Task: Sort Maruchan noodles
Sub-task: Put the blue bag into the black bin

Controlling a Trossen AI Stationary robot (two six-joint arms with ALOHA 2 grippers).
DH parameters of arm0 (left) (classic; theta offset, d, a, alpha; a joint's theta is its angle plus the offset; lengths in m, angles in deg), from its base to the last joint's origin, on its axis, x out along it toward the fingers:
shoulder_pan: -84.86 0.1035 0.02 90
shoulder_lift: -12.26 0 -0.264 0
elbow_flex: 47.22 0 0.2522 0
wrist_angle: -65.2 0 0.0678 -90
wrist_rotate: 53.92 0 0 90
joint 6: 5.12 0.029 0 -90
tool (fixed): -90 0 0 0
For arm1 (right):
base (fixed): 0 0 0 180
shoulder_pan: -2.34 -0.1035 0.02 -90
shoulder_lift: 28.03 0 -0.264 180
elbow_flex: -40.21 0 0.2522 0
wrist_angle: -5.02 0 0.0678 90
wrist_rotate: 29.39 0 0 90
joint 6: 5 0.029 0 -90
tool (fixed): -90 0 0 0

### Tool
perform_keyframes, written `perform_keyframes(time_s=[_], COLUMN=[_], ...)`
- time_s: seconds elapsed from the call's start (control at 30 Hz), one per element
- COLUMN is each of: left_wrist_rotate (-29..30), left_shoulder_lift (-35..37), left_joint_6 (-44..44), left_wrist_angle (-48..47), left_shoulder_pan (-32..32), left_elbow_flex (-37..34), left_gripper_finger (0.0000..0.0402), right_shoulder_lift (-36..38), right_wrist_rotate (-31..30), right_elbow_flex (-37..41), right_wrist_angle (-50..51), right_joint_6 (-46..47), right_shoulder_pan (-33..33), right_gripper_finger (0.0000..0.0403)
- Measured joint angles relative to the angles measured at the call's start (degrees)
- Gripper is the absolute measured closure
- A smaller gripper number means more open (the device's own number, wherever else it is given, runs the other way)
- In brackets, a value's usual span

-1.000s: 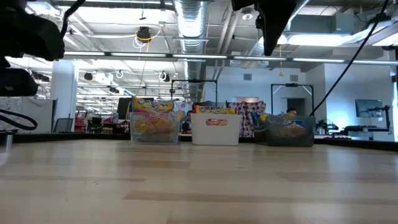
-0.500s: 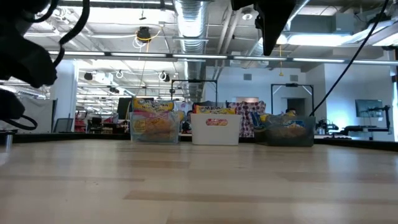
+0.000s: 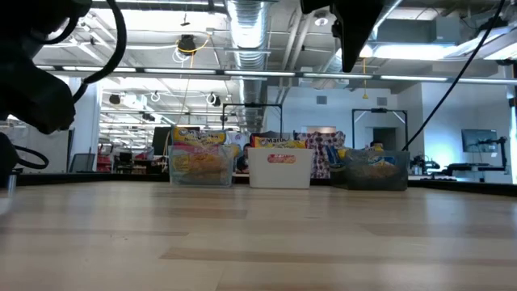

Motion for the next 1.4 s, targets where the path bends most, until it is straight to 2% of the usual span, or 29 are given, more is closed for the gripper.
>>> perform_keyframes(time_s=[0.17,0.23,0.47,0.67,0.87,1.1,1.23,1.4], left_wrist_rotate=[0.17,0.30,2.74,6.92,9.98,11.55,12.45,12.97], left_shoulder_lift=[-0.05,-0.05,-0.12,-0.14,-0.14,-0.12,-0.12,-0.12], left_joint_6=[-1.22,-1.82,-1.78,3.90,7.95,9.97,10.89,12.00], left_wrist_angle=[4.01,5.14,10.22,11.08,13.59,20.55,23.33,24.76], left_shoulder_pan=[0.00,0.13,2.94,7.75,13.03,17.05,18.63,20.09], left_elbow_flex=[-0.05,-0.07,0.66,3.35,4.13,4.17,4.20,4.20], left_gripper_finger=[0.0377,0.0395,0.0401,0.0401,0.0401,0.0401,0.0401,0.0401], right_shoulder_lift=[0.00,0.00,0.00,1.28,6.97,16.09,20.27,23.40], right_wrist_rotate=[-0.02,-0.04,-0.35,-0.66,-2.48,-4.90,-5.48,-12.71], right_elbow_flex=[0.00,0.00,0.00,0.01,0.07,-0.02,-0.02,0.02], right_wrist_angle=[2.89,4.96,10.31,10.41,10.30,9.64,9.93,10.48], right_joint_6=[0.52,0.58,1.60,1.65,2.98,11.20,18.56,25.51], right_shoulder_pan=[0.08,0.39,1.18,2.38,2.35,2.23,-0.40,-8.18], right_gripper_finger=[0.0243,0.0243,0.0243,0.0243,0.0243,0.0243,0.0243,0.0243])
